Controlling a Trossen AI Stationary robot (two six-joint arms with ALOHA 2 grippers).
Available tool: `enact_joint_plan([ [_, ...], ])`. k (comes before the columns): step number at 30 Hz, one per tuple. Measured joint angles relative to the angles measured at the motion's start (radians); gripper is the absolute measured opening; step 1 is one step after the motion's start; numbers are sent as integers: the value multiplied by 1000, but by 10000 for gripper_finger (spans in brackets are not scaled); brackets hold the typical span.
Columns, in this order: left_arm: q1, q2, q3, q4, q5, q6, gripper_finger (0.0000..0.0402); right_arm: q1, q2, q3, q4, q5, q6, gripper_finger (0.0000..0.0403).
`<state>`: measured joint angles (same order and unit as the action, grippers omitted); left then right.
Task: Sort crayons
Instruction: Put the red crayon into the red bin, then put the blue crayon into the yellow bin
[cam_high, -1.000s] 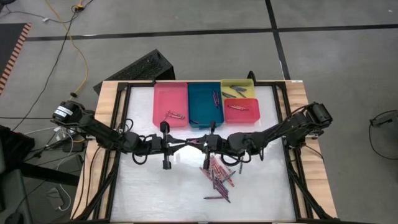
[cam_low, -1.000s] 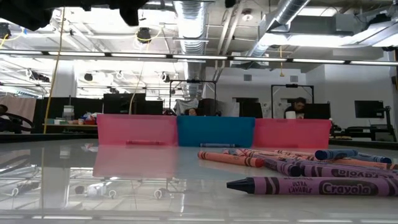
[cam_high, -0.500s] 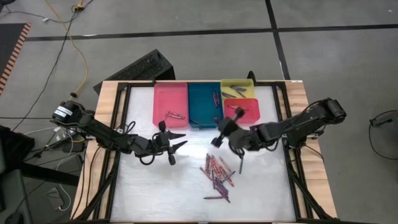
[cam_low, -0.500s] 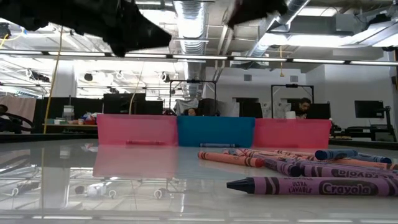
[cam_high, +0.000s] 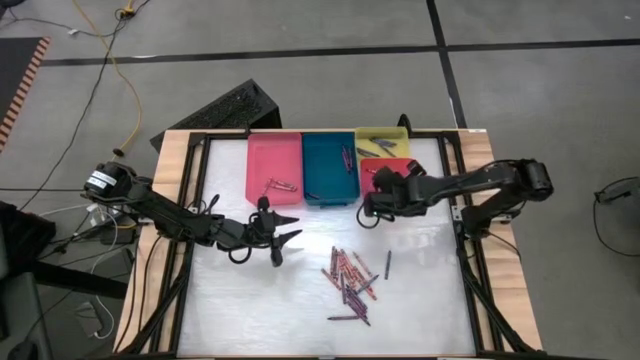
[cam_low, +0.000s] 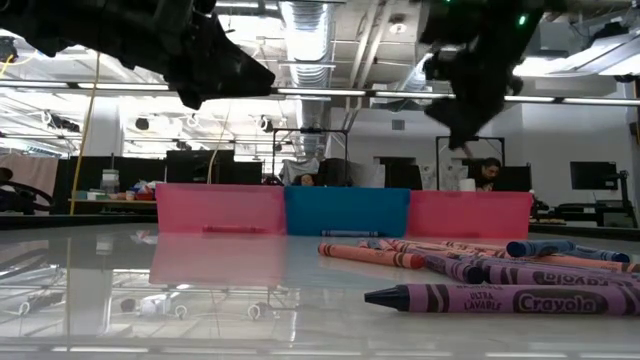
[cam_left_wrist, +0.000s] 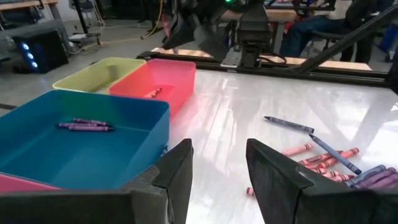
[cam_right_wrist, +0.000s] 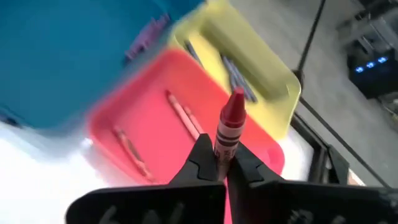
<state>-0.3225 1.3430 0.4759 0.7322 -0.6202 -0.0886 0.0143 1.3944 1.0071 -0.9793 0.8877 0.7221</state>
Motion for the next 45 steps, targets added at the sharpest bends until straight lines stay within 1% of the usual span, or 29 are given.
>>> enact_joint_plan([
  [5, 0, 0, 0, -15, 30, -14, 140, -109, 38, -34, -3, -80, -64, 13],
  [10, 0, 0, 0, -26, 36, -15, 140, -174, 69, -35, 43, -138, -174, 41],
  [14, 0, 0, 0, -37, 36, -20, 140, -203, 62, -35, 115, -164, -234, 58],
  [17, 0, 0, 0, -55, 37, -28, 140, -214, 58, -35, 153, -165, -280, 63],
  [20, 0, 0, 0, -73, 36, -31, 140, -213, 58, -35, 170, -181, -287, 65],
  [22, 0, 0, 0, -81, 37, -31, 140, -192, 58, -35, 190, -181, -291, 65],
  [24, 0, 0, 0, -90, 37, -31, 140, -145, 49, -35, 235, -175, -330, 65],
  [31, 0, 0, -1, -94, 32, -31, 139, 75, 43, -34, 537, -149, -469, 65],
  [34, 0, 0, -1, -93, 32, -32, 139, 130, 77, -33, 615, -106, -492, 62],
  [36, 0, 0, -1, -94, 32, -41, 139, 153, 114, -34, 628, -87, -489, 51],
  [40, 0, 0, -1, -103, 32, -52, 139, 163, 210, -34, 650, -79, -487, 8],
  [45, 0, 0, -1, -115, 32, -52, 139, 147, 312, -34, 692, -79, -495, 2],
])
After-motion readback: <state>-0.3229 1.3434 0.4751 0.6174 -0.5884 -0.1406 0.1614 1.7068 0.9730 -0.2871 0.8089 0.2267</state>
